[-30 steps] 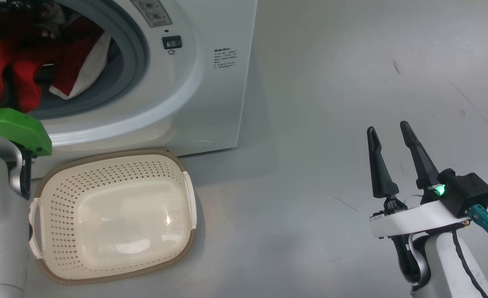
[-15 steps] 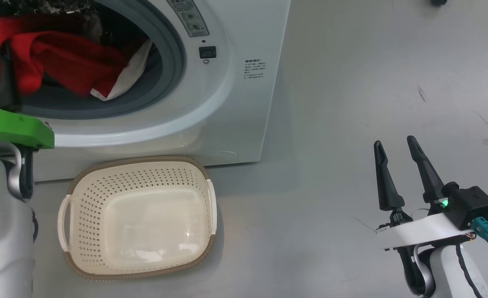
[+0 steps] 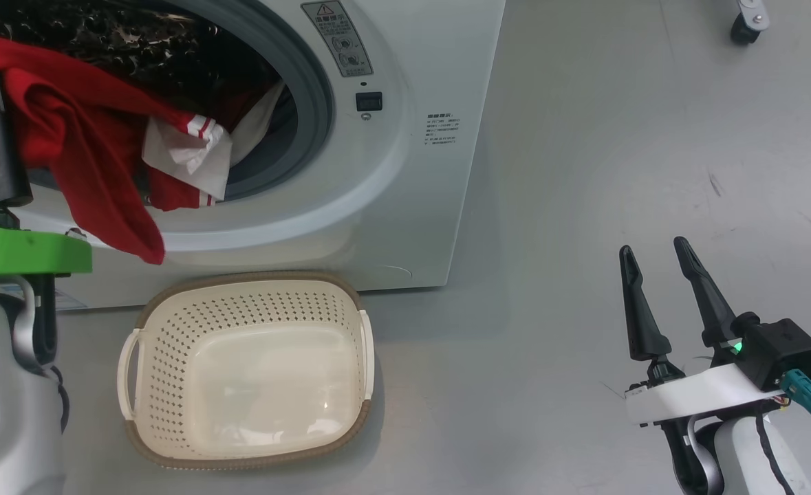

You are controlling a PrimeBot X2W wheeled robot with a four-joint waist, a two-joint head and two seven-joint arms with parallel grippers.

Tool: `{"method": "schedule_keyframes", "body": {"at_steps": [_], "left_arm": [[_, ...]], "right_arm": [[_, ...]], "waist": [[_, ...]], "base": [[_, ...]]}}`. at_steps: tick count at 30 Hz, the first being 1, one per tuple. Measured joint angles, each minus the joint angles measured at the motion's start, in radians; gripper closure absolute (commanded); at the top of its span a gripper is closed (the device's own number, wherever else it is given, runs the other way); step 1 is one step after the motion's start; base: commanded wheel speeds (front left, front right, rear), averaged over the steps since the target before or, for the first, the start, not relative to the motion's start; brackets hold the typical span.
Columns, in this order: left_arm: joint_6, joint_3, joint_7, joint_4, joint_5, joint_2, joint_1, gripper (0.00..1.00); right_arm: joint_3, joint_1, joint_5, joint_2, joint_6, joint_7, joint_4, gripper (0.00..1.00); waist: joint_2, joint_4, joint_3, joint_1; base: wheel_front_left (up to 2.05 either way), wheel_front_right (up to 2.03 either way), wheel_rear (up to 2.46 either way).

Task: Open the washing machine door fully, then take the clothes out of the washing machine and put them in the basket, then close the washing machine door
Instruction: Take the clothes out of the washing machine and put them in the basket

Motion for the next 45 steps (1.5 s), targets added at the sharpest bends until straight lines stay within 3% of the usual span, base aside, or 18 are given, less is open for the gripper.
{"method": "schedule_keyframes", "body": {"at_steps": [25, 37, 45], "left_arm": [[-0.009, -0.002, -0.001, -0.430, 0.045, -0.049, 0.153, 1.00], [-0.010, -0.072, -0.001, -0.248, 0.051, -0.050, 0.369, 1.00], [-0.010, -0.095, 0.000, -0.159, 0.051, -0.041, 0.408, 1.00]], "right_arm": [[-0.019, 0.058, 0.000, 0.001, 0.004, 0.000, 0.007, 0.00], [-0.002, 0.061, 0.000, 0.001, 0.009, 0.000, 0.011, 0.00], [0.016, 0.061, 0.000, 0.002, 0.009, 0.000, 0.009, 0.00]], "waist": [[0.0000, 0.036, -0.076, 0.0000], [0.0000, 0.042, -0.085, 0.0000], [0.0000, 0.027, -0.064, 0.0000]], "base": [[0.00, 0.00, 0.00], [0.00, 0.00, 0.00], [0.00, 0.00, 0.00]]}}
